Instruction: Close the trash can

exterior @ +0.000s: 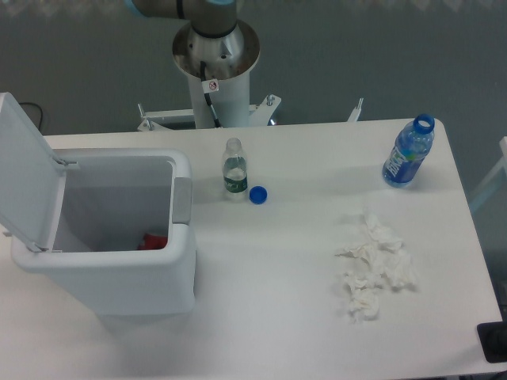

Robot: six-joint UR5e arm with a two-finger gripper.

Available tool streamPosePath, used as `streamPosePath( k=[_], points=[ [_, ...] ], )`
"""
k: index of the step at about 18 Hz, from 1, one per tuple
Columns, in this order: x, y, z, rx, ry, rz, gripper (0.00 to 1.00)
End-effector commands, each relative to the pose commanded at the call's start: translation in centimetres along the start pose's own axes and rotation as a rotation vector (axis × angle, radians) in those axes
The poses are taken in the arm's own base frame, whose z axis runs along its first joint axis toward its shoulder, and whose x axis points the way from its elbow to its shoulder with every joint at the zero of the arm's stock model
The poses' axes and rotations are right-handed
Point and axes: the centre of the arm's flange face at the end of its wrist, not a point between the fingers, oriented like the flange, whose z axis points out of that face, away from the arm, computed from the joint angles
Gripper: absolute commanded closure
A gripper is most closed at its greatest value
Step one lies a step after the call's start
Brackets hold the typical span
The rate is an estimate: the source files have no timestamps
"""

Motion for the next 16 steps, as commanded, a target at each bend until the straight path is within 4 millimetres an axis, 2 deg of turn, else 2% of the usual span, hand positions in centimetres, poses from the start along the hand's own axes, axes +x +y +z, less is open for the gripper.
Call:
streamPosePath(
  k=[4, 10, 13, 16],
  points=[
    [-0.8, 0.2, -0.5, -0.008, -0.043, 0.002, 0.0],
    [-4.0, 0.8, -2.6, -0.015, -0.148, -0.034, 0.0],
    [-4.9, 1.8, -3.1, -0.024, -0.173, -0.053, 0.0],
    [-6.6, 2.5, -4.2, -0.036, -0.239, -0.076, 0.0]
  ],
)
